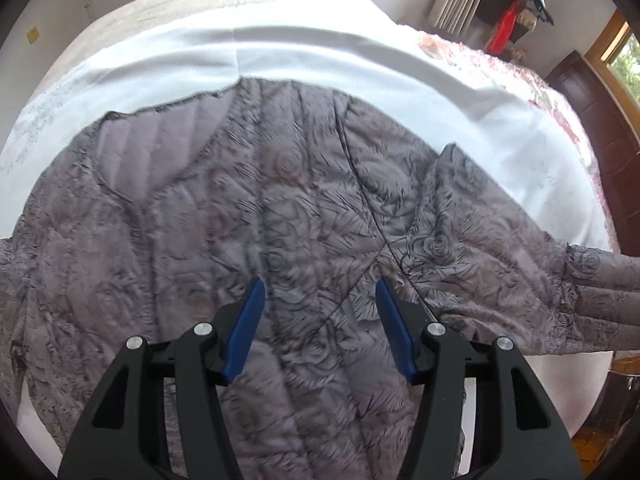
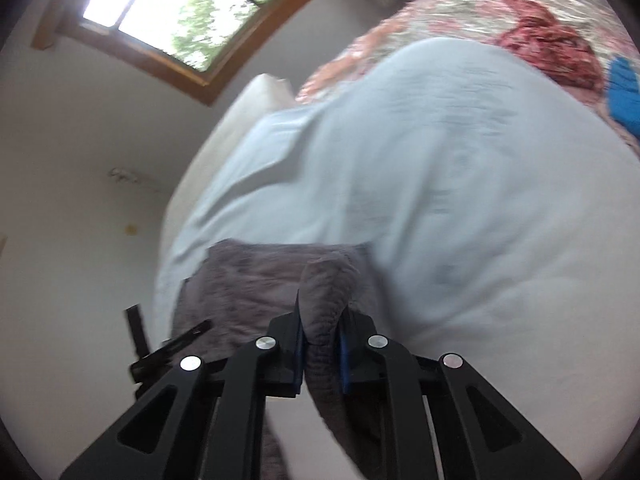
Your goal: Fold large clothes
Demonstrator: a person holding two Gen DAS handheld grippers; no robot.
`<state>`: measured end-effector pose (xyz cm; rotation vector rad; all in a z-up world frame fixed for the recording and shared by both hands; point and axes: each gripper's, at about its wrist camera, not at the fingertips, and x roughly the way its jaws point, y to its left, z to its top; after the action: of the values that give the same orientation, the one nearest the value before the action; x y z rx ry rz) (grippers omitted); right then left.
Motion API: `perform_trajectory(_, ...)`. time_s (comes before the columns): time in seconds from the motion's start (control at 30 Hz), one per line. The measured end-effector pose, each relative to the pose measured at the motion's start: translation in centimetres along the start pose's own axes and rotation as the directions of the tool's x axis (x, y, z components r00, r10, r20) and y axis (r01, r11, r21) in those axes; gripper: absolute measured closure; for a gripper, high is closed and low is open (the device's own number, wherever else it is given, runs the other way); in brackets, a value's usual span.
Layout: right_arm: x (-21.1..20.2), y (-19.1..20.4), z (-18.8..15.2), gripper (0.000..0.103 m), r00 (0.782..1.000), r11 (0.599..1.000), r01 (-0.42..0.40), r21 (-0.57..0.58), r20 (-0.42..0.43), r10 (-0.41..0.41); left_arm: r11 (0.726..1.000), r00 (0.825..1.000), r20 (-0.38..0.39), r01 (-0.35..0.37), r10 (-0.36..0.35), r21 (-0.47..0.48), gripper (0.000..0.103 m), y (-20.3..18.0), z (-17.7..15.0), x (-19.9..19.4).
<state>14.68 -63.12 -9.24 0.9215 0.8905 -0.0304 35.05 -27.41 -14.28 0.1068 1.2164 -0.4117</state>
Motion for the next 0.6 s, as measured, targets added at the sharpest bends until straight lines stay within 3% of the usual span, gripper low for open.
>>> perform_trajectory(0.13,4.6,6.4,-0.6,0.09,0.994,0.995,-0.08,-0.061,-0.085,0.075,1.0,1.0,0.025,0.009,-0.009,-0.001,0.046,1.3,-0.3,-2.0)
perform_trajectory(0.3,10.9,11.2,-1.6,0.09,0.974,0.986,-0.147,-0.082,-0.184,0.13,1.0,0.999,0.043,0.003,-0.003,-0.012,0.046,3.3,-0.6,-3.7)
perform_trajectory(0.6,22.6,15.6,-4.0,0.09,0.937,0.985,-0.141,-0.098,-0.334,0.1,0.995,0.999,0.048,0.028,-0.024,-0.096,0.045,8.0,-1.1,-4.3)
